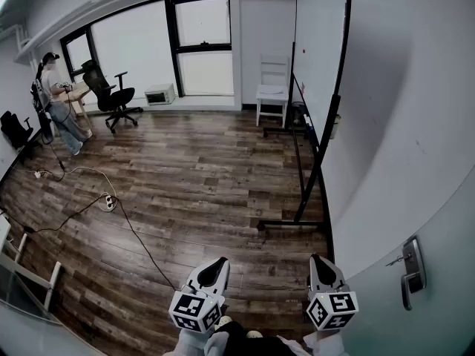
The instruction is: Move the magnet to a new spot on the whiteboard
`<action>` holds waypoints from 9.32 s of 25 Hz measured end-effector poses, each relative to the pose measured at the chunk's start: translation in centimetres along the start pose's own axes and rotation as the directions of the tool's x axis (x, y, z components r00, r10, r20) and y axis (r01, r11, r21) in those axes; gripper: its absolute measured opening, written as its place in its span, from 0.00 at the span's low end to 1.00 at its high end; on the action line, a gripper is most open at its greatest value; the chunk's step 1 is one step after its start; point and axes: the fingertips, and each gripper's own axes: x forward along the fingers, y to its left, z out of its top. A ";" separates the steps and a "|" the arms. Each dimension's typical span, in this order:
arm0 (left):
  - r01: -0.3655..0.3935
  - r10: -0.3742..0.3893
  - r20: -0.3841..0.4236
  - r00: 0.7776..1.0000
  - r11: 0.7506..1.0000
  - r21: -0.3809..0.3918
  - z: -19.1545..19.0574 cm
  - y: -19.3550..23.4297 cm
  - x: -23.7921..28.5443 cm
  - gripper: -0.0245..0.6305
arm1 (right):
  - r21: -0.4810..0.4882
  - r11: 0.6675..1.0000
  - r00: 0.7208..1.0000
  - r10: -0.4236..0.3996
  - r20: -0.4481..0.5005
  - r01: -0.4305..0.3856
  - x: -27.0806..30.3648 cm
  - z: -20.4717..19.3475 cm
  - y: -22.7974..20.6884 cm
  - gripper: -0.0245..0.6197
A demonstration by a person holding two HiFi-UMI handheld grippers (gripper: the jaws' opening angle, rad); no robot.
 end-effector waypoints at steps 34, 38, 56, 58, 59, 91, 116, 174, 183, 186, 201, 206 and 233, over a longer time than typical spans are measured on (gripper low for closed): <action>-0.036 0.036 0.002 0.999 0.998 0.050 2.8 7.4 11.6 0.07 | 0.066 0.996 0.998 0.056 -0.009 -0.055 13.2 1.5 -2.3 0.08; -0.034 0.034 0.000 0.999 0.998 0.051 4.2 10.7 15.0 0.07 | 0.058 0.997 0.999 0.047 -0.008 -0.046 17.8 2.9 -2.7 0.08; 0.018 -0.017 -0.015 1.000 0.999 0.036 7.4 22.6 25.6 0.07 | 0.037 0.999 1.000 -0.027 -0.016 0.028 32.3 5.9 -2.3 0.08; 0.022 -0.022 -0.014 1.000 0.999 0.031 7.6 23.8 26.4 0.07 | 0.039 0.999 0.999 -0.036 -0.018 0.036 33.6 6.0 -2.2 0.08; 0.024 -0.024 -0.014 1.000 0.999 0.028 7.6 24.3 26.7 0.07 | 0.040 0.998 0.999 -0.040 -0.019 0.041 34.2 6.0 -2.2 0.08; -0.082 0.083 -0.055 0.995 0.996 0.025 8.5 38.2 38.0 0.32 | 0.082 0.996 0.997 0.034 -0.063 -0.029 54.8 6.5 -3.6 0.08; -0.030 0.034 -0.082 0.996 0.998 0.055 13.2 48.1 58.6 0.32 | 0.097 0.995 0.997 -0.018 -0.069 0.024 76.0 10.8 -11.7 0.08; 0.173 -0.167 -0.089 0.982 0.983 0.067 23.0 63.7 94.4 0.32 | 0.096 0.980 0.984 -0.170 -0.046 0.173 107.5 20.1 -21.7 0.08; 0.193 -0.187 -0.072 0.980 0.978 0.079 24.5 68.0 100.3 0.32 | 0.096 0.976 0.981 -0.193 -0.028 0.195 114.3 21.3 -23.1 0.08; 0.202 -0.197 -0.066 0.978 0.976 0.085 24.9 69.1 101.5 0.32 | 0.090 0.976 0.980 -0.197 -0.019 0.198 115.9 21.6 -23.0 0.08; 0.216 -0.209 -0.121 0.970 0.975 0.053 22.7 70.9 104.4 0.32 | 0.089 0.957 0.961 -0.270 -0.067 0.275 118.2 20.3 -26.5 0.08; 0.276 -0.265 -0.141 0.954 0.958 0.071 23.1 70.1 110.0 0.32 | 0.087 0.935 0.939 -0.340 -0.055 0.343 119.9 21.3 -31.0 0.08; 0.788 -0.762 -0.207 0.613 0.609 0.091 26.1 54.0 139.3 0.32 | 0.176 0.588 0.595 -0.804 0.017 0.789 118.9 26.9 -50.3 0.08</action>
